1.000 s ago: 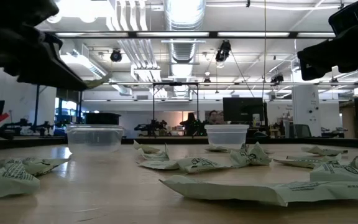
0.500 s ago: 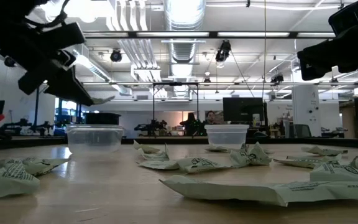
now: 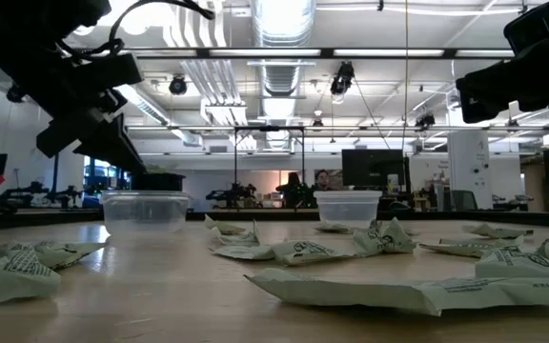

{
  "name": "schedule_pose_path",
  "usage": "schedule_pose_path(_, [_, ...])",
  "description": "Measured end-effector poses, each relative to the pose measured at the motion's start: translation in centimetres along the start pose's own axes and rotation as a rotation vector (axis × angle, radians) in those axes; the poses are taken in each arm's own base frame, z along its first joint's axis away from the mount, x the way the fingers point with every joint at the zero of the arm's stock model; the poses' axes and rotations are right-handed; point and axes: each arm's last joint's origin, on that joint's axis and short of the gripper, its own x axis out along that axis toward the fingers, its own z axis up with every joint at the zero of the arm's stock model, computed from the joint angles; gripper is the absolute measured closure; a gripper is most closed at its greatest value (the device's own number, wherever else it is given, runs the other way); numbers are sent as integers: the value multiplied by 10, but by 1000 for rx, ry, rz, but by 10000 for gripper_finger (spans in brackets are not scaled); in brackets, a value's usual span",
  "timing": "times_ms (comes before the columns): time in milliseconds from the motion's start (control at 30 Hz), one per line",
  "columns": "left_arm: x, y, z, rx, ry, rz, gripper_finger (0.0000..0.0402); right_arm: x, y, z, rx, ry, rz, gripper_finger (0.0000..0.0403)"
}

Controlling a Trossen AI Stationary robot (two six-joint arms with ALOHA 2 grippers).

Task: Pick and place items into bin
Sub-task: Put the stevia packet into the left transparent bin, then put the stevia packet into the right transparent bin

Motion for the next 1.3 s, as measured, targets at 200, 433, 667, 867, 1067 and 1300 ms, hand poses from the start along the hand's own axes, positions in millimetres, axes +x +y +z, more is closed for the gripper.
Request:
schedule_pose_path(200, [0,2,1,-6,-7,12,347,0,0,0,0,0,0,351])
schedule_pose_path(433, [-3,3,7,-7,-21,6,303,2,0,-2,37,27,1,351])
schedule_pose_path(667, [-9,3,19,-28,-62,-11,299,7,-1,-16,69,163,-4,351])
schedule_pose_path(867, [-10,3,22,-9,-71,-13,299,10,0,-31,149,319,-10,351])
schedule_pose_path(1067, [-11,3,25,18,-89,-14,299,16,3,-30,153,356,-35,351])
schedule_pose_path(1300, [-16,-1,30,41,-145,-40,299,24,9,-23,115,477,-70,331])
